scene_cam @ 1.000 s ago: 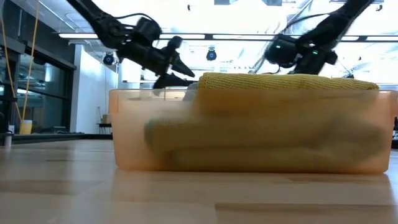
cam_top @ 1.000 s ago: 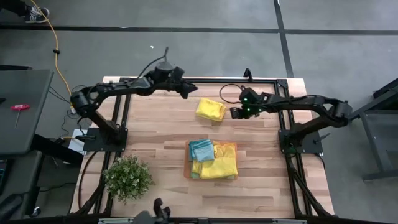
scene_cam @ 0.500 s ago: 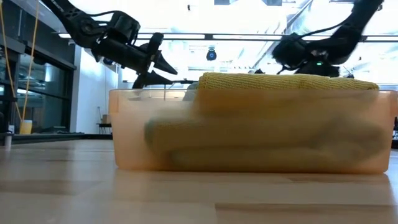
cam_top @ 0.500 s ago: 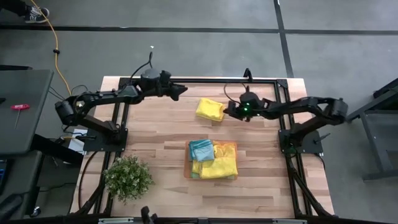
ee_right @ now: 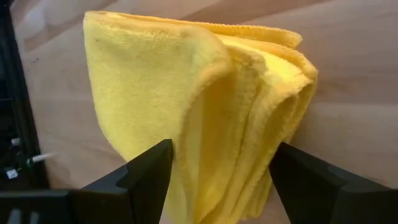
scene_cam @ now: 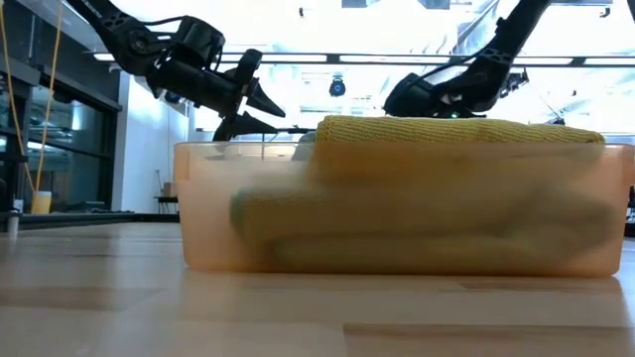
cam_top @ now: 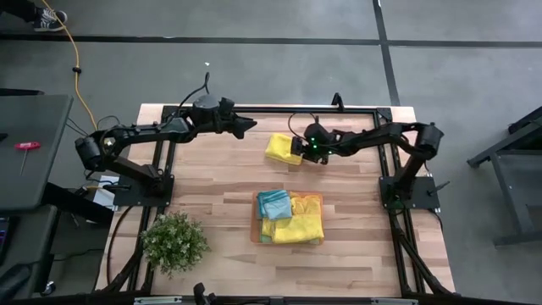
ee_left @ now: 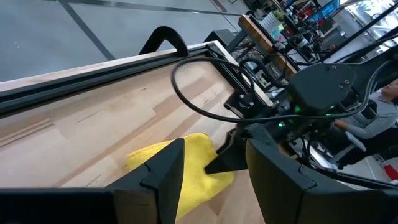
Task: Fold microfiber towels
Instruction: Put the yellow microfiber towel into the orange bin
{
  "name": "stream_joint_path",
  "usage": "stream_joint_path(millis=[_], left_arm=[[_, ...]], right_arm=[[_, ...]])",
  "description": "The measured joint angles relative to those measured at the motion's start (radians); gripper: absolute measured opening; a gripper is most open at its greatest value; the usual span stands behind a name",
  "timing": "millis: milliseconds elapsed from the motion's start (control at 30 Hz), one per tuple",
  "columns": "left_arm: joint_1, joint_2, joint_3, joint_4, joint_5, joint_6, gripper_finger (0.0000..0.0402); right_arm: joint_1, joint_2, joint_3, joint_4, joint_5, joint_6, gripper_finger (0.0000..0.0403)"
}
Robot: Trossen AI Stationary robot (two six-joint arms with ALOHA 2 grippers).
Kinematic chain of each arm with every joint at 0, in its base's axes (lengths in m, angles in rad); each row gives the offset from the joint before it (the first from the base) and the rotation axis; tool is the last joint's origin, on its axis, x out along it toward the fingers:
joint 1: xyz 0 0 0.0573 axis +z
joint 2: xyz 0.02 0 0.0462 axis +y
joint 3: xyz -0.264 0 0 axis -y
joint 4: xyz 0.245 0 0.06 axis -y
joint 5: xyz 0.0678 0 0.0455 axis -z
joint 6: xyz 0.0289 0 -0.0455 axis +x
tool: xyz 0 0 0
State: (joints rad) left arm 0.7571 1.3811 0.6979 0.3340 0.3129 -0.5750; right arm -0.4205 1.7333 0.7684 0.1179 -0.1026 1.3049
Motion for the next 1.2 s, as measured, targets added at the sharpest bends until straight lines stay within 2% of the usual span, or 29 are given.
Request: stream_joint_path(millis=[267,367,467,600,633,833,1067,1200], left_arm=[[0.0,0.0,0.0,-0.013,0.002,0.0,0.0161],[0.0,0.0,0.0,-0.016,0.002,0.0,0.0162],[0.0,0.0,0.0,-0.017,0.001,-0.002,0.0163],[0.006,0.0,0.0,-0.016,-0.002,-0.006,0.0161],[0.012,-0.003,0.0,-0.016,-0.001,-0.008,0.0161],[0.047,-0.048,0.001,0.005,0.006,-0.044,0.0161],[0.065,-0.122,0.002,0.009,0.0,-0.041,0.0161],[0.074,-0.131,0.002,0.008,-0.002,-0.042,0.0161]], right_arm=[[0.012,0.077,0.09,-0.046,0.062,0.004,0.0251],[0.01,0.083,0.094,-0.055,0.089,0.0,0.0231],[0.001,0.084,0.09,-0.08,0.105,-0.026,0.0168],[-0.019,0.083,0.087,-0.096,0.101,-0.113,0.0035],[-0.027,0.077,0.087,-0.1,0.096,-0.142,0.0019],[-0.111,-0.03,0.082,-0.155,0.07,-0.302,0.0006],[-0.209,-0.219,0.084,-0.218,-0.086,-0.471,0.0002],[-0.207,-0.307,0.084,-0.269,-0.184,-0.502,0.0002]])
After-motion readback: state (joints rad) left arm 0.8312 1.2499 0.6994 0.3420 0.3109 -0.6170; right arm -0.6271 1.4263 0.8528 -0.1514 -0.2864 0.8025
